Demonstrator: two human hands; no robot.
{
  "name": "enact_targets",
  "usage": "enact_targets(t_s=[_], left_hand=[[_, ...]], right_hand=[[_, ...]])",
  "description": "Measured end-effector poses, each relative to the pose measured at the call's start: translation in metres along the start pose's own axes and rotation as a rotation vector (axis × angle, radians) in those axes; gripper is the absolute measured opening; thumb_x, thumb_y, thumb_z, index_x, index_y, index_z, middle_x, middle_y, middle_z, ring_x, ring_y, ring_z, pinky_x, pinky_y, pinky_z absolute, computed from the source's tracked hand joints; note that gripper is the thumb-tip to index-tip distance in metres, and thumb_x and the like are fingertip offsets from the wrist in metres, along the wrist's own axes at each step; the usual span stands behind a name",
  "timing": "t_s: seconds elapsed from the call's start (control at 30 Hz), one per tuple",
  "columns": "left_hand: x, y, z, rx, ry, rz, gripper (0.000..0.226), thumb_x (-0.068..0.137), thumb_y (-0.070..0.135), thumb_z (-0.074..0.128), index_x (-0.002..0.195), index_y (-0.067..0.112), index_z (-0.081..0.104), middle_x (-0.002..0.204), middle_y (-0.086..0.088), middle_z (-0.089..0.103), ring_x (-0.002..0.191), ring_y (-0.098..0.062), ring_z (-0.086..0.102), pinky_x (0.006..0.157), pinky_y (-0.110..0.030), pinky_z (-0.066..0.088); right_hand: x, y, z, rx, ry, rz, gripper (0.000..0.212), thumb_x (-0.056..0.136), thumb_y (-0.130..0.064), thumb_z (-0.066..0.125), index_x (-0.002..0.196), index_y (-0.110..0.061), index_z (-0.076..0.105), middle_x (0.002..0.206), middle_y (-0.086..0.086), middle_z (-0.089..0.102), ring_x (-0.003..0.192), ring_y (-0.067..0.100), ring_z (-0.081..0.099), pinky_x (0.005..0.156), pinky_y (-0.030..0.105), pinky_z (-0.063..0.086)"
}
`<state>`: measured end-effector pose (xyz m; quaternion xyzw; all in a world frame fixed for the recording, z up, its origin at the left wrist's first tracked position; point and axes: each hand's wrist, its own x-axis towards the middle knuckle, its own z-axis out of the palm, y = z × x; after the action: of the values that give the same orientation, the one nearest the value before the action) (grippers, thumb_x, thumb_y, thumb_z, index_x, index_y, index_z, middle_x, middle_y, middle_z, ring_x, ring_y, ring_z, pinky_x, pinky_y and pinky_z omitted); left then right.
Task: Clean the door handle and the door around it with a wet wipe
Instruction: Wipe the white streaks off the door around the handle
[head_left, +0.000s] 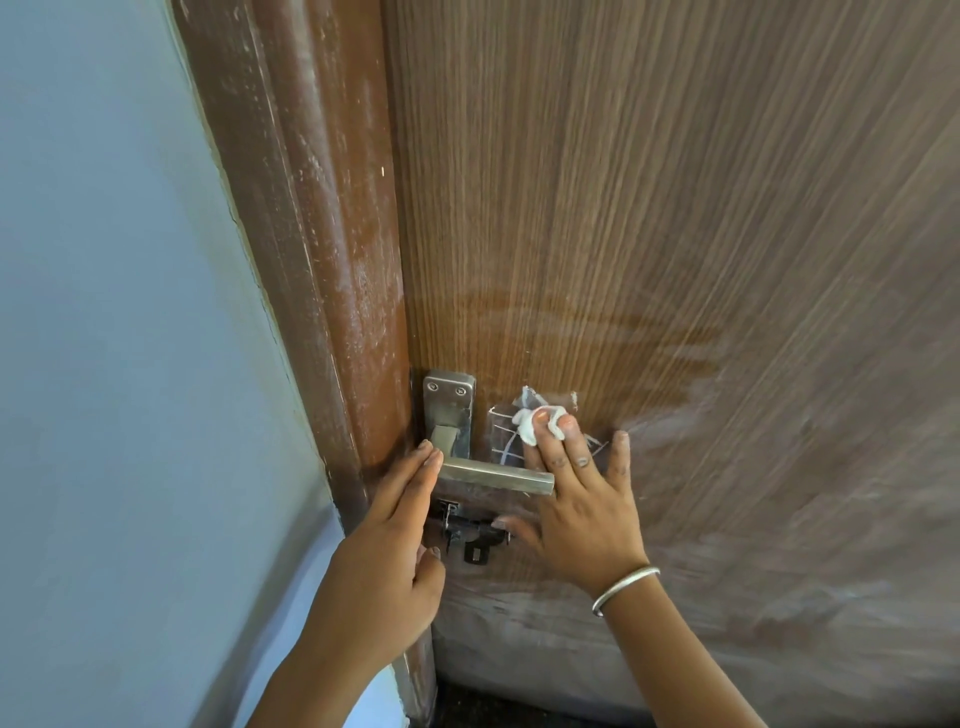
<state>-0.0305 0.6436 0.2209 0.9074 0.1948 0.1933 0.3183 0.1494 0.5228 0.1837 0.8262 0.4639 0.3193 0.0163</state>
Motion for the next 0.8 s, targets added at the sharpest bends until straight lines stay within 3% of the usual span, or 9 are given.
enact_targets(t_s=[0.2,0.33,0.47,0.57,0.8], left_hand=[[0.0,0.001,0.001,-0.005,-0.001,0.017,0.09,0.08,0.006,0.06,0.136,0.05,0.006,0.147,0.034,0.008,0.076,0.007,0.055,0.055,-0.009,0.047],[-0.001,0.002,0.001,-0.002,-0.005,0.012,0.092,0.08,0.007,0.059,0.137,0.052,0.002,0.146,0.037,0.002,0.075,0.004,0.056,0.057,-0.012,0.049],[-0.002,0.002,0.001,0.008,-0.007,0.005,0.087,0.08,0.008,0.059,0.142,0.044,0.008,0.148,0.036,0.003,0.078,0.009,0.053,0.056,-0.008,0.045],[-0.002,0.002,0.001,0.011,-0.015,0.0,0.086,0.081,0.008,0.059,0.141,0.043,0.01,0.148,0.035,0.005,0.073,0.009,0.053,0.057,-0.005,0.043],[-0.002,0.001,0.0,0.01,-0.01,-0.014,0.087,0.081,0.008,0.057,0.141,0.046,0.006,0.147,0.037,0.002,0.071,0.003,0.055,0.056,-0.013,0.048]], right_hand=[[0.01,0.012,0.003,-0.06,0.177,0.074,0.081,0.081,-0.064,0.036,0.139,-0.007,0.032,0.147,0.009,0.024,0.14,0.027,0.01,0.108,0.061,-0.008],[0.019,0.011,0.003,-0.108,0.242,0.066,0.082,0.079,-0.065,0.038,0.136,-0.006,0.034,0.145,0.011,0.024,0.139,0.031,0.01,0.109,0.061,-0.007],[0.016,-0.001,0.007,-0.09,0.227,-0.073,0.074,0.085,-0.064,0.038,0.136,-0.01,0.038,0.145,0.005,0.029,0.138,0.027,0.018,0.11,0.058,-0.002],[0.01,-0.011,0.014,-0.124,0.183,-0.199,0.083,0.078,-0.065,0.053,0.141,-0.014,0.035,0.15,0.002,0.028,0.138,0.023,0.022,0.109,0.055,0.004],[0.012,-0.015,0.016,-0.118,0.243,-0.153,0.075,0.086,-0.059,0.047,0.144,-0.016,0.029,0.152,0.0,0.024,0.141,0.018,0.018,0.111,0.054,0.003]])
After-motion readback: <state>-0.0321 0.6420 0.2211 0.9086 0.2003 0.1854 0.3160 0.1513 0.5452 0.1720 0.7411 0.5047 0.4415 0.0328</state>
